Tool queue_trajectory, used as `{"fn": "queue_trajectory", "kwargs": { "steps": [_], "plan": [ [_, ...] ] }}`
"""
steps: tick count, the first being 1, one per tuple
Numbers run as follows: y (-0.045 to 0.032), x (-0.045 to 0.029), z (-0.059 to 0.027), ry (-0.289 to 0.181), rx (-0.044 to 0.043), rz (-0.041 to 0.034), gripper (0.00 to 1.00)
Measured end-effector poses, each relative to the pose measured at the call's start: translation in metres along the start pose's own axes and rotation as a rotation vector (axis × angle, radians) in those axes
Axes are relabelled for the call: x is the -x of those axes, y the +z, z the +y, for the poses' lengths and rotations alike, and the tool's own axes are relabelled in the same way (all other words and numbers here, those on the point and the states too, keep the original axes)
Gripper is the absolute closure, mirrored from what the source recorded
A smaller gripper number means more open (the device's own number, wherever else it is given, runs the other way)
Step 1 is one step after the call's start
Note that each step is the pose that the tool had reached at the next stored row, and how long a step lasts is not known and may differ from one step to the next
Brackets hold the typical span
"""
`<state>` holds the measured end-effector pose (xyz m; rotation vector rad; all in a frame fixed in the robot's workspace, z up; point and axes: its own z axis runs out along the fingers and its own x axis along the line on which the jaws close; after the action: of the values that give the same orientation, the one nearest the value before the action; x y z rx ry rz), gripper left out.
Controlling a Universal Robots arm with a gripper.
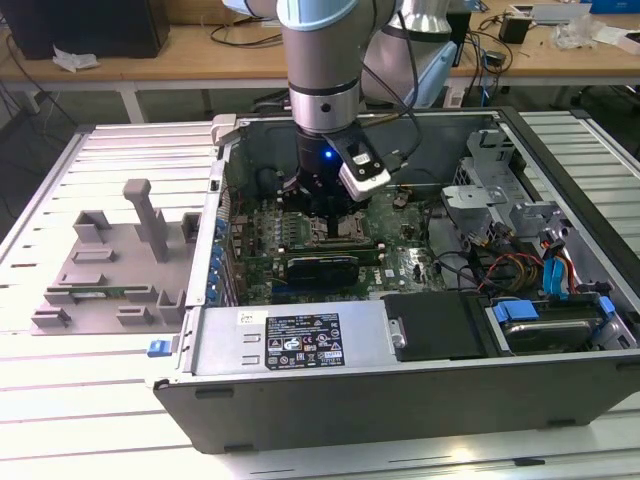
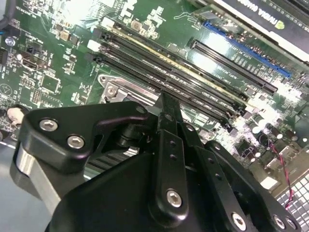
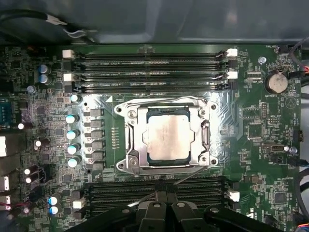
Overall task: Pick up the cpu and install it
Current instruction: 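Install the second cpu locking lever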
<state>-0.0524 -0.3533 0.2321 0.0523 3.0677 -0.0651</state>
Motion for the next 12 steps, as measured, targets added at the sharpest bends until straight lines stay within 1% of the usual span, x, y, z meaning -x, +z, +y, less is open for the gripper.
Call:
{"fn": "queue_trajectory", "kwargs": {
  "steps": [3,4,5,6,9,11,12],
  "plan": [
    [0.0000,0.0000,0.0000,0.000,0.0002,0.0000,0.89],
    [0.0004,0.0000,-0.0001,-0.001,0.0012,0.0025,0.89],
    [0.0009,-0.0001,-0.0002,-0.001,0.0049,0.0100,0.89],
    [0.0009,-0.0001,-0.0002,-0.001,0.0051,0.0112,0.89],
    [0.0011,-0.0003,-0.0001,-0.006,0.0060,0.0111,0.89],
    [0.0017,-0.0010,-0.0001,-0.037,0.0107,0.0100,0.89],
    [0.0018,-0.0010,-0.0001,-0.039,0.0112,0.0100,0.89]
  ]
}}
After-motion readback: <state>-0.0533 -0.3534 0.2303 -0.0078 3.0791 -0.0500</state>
